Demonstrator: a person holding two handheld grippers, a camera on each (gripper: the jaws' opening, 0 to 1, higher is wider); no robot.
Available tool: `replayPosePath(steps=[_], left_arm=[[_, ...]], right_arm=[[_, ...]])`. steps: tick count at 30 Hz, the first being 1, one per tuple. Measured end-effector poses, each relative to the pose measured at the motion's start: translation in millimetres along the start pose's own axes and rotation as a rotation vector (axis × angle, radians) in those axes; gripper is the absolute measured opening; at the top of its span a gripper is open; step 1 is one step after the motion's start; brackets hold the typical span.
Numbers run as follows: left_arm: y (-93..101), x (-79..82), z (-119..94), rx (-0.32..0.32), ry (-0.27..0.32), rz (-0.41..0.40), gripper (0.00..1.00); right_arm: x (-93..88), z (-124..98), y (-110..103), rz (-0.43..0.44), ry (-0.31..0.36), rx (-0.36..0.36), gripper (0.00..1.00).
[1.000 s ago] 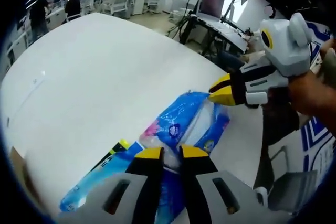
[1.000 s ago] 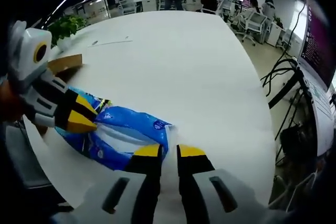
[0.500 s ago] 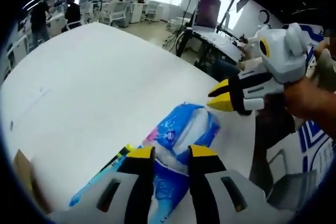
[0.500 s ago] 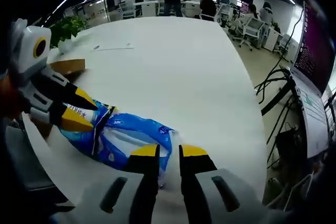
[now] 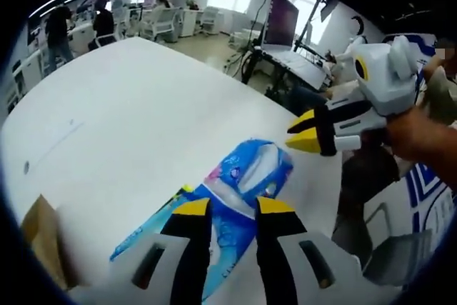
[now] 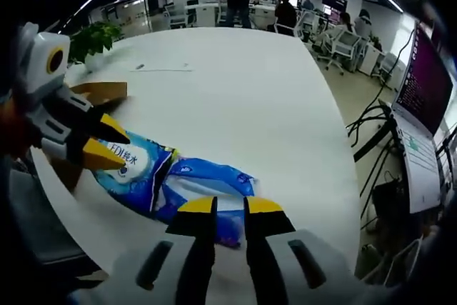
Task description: Operate the shoe box by opening the lid, removing the specified soft item, and placing it in the target area until the item is outside and the box remains undamaged.
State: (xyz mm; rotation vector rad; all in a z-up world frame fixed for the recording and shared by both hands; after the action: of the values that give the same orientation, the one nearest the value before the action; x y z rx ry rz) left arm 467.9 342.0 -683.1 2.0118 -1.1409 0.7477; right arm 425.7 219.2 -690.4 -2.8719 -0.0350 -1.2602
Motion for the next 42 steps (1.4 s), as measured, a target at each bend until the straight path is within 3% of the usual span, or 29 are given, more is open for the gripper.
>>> replayPosePath(steps=[11, 29, 42], left_arm=[[-4.2, -1.4, -33.3, 0.012, 0.028, -0.006, 0.2], [-45.0, -15.4, -101.4, 0.081, 0.07, -0.048, 0.2], [-75.9, -38.9, -146.6, 0.133, 0.082, -0.088, 0.2]], right_arm=[[11.8, -11.3, -30.1, -0.025, 0.011, 0.008, 0.13], [40.6, -3.9, -105.6, -0.09, 0.019, 0.075, 0.13], [53.4, 5.7, -165.8, -0.127, 0.022, 0.132, 0.13]])
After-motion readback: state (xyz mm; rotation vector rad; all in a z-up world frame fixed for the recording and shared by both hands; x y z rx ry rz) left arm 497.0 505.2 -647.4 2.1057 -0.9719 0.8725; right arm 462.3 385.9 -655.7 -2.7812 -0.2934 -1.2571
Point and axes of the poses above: the point that each gripper's makers call its tool centre point, and the gripper's own axes: z roughly forward along the fingers, y roughly to its right, x roughly out of its top, the point moved 1 cm from there along -z, roughly backward along the fingers, and after that the axes turned 8 degrees about y, right-handed, at the moved point
